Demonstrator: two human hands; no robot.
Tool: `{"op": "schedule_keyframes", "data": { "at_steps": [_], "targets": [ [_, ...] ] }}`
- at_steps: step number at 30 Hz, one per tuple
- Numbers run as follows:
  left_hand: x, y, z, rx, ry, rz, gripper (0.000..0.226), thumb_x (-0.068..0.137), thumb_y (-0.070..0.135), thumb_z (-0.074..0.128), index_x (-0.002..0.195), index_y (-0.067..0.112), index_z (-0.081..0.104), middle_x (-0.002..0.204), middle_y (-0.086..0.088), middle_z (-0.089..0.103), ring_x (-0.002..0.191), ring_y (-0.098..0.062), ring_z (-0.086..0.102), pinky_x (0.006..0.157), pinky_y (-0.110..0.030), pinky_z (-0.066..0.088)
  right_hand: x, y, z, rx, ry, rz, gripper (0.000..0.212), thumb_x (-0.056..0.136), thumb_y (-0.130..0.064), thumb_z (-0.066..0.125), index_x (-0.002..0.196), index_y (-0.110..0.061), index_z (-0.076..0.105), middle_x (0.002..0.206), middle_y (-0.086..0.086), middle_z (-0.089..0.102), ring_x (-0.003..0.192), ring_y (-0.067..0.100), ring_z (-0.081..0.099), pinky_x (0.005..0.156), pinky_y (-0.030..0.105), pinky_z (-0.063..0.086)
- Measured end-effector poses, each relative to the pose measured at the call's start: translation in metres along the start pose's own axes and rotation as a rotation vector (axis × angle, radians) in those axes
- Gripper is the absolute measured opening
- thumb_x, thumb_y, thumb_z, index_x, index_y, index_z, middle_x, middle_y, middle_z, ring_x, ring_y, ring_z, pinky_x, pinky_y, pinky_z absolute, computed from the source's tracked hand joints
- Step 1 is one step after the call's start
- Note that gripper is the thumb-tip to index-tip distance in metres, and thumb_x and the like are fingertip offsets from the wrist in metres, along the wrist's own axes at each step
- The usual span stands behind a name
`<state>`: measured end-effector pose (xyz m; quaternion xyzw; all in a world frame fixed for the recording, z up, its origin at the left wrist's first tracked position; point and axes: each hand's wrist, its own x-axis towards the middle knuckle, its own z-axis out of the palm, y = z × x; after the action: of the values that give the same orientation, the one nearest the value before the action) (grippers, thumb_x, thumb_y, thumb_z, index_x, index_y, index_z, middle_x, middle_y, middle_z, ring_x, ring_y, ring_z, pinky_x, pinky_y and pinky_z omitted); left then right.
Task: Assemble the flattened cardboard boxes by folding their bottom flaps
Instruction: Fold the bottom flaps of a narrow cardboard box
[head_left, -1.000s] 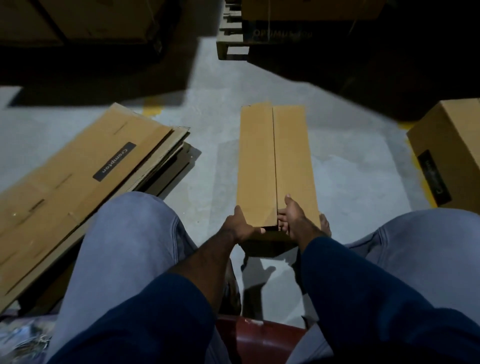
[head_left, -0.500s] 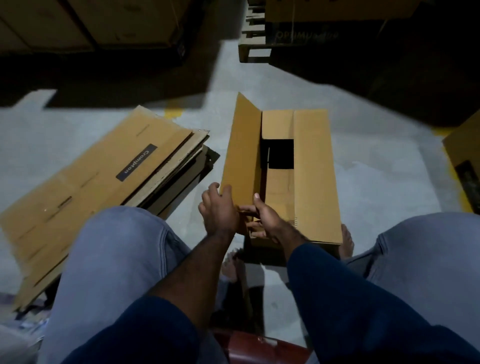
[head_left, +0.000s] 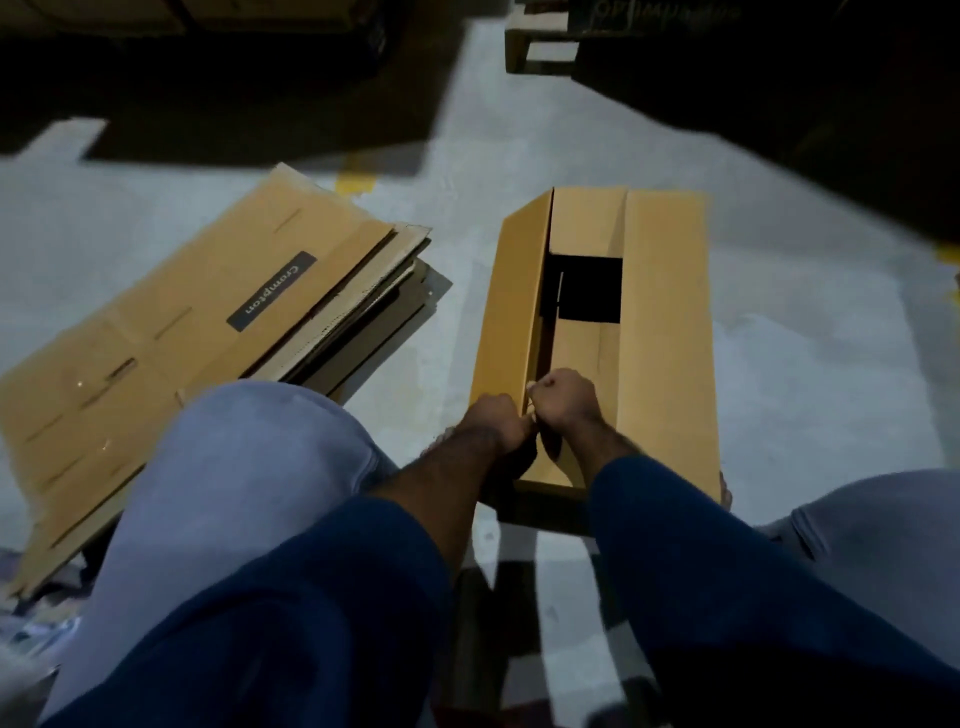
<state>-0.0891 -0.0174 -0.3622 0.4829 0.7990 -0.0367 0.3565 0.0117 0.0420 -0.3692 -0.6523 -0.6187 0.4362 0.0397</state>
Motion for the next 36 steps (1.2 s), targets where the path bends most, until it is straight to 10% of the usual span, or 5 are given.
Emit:
{"op": "schedule_keyframes", "data": {
  "at_steps": [11, 19, 24, 27, 36],
  "targets": [
    [0.047, 0.012, 0.001, 0.009, -0.089, 0.062, 0.014, 0.098, 0.024, 0.058, 0.091, 0.013, 0.062, 0.098, -0.013, 0.069, 0.077, -0.023, 0.061, 0.068, -0.033, 0.053, 0.055, -0.038, 0.005, -0.463, 0.09, -0.097, 0.042, 0.097, -0.053, 0.057, 0.107, -0.013, 0.067, 0.098, 0.008, 0.066, 0.087, 0.029, 0.065, 0.072, 0.037, 0.052],
    [0.01, -0.021, 0.015, 0.062, -0.003, -0.001, 0.037, 0.089, 0.054, 0.048, 0.072, 0.021, 0.056, 0.079, -0.005, 0.063, 0.076, -0.028, 0.064, 0.074, -0.038, 0.056, 0.055, -0.041, 0.011, -0.464, -0.021, -0.09, 0.026, 0.093, -0.037, 0.053, 0.083, -0.014, 0.061, 0.086, 0.005, 0.065, 0.076, 0.025, 0.064, 0.069, 0.036, 0.058],
    [0.017, -0.032, 0.007, 0.092, 0.04, -0.037, 0.033, 0.09, 0.051, 0.053, 0.104, 0.023, 0.064, 0.105, -0.003, 0.067, 0.091, -0.023, 0.061, 0.075, -0.035, 0.049, 0.024, -0.016, 0.043, -0.372, -0.049, -0.046, 0.033, 0.092, -0.047, 0.053, 0.088, -0.017, 0.068, 0.087, 0.003, 0.069, 0.077, 0.025, 0.067, 0.074, 0.039, 0.06],
    [0.021, -0.028, 0.008, 0.039, -0.012, -0.032, 0.013, 0.091, 0.038, 0.058, 0.091, 0.025, 0.061, 0.099, -0.003, 0.069, 0.084, -0.022, 0.063, 0.079, -0.037, 0.057, 0.022, -0.01, 0.044, -0.394, -0.057, -0.046, 0.043, 0.094, -0.056, 0.05, 0.09, -0.018, 0.069, 0.085, 0.0, 0.067, 0.076, 0.023, 0.065, 0.073, 0.035, 0.057],
    [0.06, -0.007, -0.017, 0.165, 0.146, -0.034, 0.047, 0.097, 0.062, 0.05, 0.105, 0.017, 0.064, 0.097, -0.005, 0.062, 0.085, -0.023, 0.059, 0.072, -0.034, 0.05, 0.096, -0.063, 0.0, -0.48, 0.006, -0.121, 0.035, 0.094, -0.048, 0.057, 0.093, -0.014, 0.064, 0.092, 0.006, 0.063, 0.08, 0.027, 0.061, 0.067, 0.034, 0.051]
  ]
}}
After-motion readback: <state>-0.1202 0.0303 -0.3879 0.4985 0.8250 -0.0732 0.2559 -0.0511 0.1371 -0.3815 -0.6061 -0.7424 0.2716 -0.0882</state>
